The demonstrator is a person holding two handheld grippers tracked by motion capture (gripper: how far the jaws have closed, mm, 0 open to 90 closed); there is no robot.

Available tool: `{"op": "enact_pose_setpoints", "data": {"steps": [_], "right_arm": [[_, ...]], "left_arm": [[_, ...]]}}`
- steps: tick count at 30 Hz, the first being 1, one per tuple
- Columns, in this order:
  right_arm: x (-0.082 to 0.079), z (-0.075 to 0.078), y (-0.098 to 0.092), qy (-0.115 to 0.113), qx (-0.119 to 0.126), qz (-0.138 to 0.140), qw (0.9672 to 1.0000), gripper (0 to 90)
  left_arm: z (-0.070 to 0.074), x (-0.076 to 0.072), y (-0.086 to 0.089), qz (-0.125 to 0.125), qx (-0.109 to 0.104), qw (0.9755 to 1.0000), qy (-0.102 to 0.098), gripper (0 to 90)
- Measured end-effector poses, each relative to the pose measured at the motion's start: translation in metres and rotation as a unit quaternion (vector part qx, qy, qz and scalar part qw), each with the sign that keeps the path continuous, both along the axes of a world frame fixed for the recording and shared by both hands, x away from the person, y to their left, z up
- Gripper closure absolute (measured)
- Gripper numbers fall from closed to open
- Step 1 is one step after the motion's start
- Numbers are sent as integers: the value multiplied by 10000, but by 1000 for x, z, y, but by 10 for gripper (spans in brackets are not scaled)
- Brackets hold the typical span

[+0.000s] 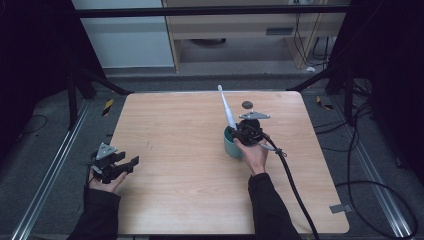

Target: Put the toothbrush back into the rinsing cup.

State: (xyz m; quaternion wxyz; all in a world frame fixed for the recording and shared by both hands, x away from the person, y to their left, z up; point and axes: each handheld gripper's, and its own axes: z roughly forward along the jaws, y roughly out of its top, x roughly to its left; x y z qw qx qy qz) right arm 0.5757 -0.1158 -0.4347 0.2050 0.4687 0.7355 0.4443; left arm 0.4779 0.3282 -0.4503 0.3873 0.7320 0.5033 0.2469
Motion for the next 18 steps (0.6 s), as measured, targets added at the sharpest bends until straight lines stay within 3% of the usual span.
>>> {"op": "enact_pose_setpoints", "data": {"steps": [18], "right_arm": [[-3, 1, -3, 295, -372, 98, 9988, 650]], "left_arm": [[0, 0, 0, 1, 6, 10000, -6, 387]]}}
